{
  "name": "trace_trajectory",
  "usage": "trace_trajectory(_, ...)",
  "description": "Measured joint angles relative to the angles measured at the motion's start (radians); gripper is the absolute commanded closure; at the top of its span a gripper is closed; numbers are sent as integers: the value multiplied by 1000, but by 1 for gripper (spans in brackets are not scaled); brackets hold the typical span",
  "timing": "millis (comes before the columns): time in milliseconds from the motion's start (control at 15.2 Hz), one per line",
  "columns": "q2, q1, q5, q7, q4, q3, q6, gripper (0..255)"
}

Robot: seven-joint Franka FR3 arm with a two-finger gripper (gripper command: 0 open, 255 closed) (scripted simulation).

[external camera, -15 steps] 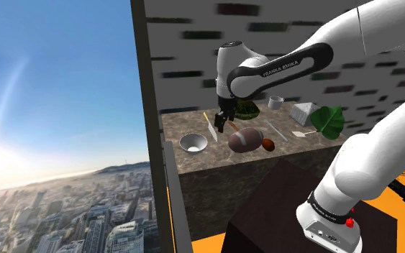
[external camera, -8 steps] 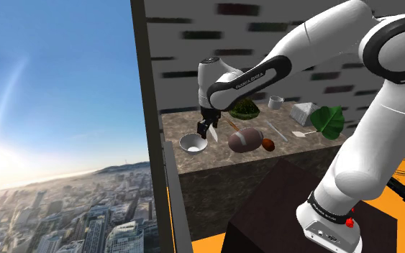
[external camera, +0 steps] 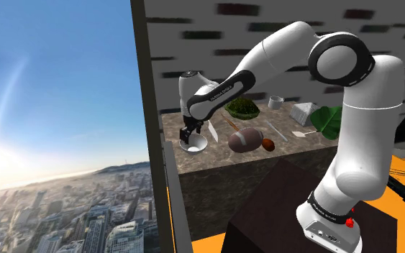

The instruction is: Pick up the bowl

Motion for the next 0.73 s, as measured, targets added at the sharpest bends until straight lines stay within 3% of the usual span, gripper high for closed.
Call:
trace_trajectory(330,174,27,-23,29,168,-9,11,0)
trace_trajectory(726,239,34,-38,43,183,-19,60,0)
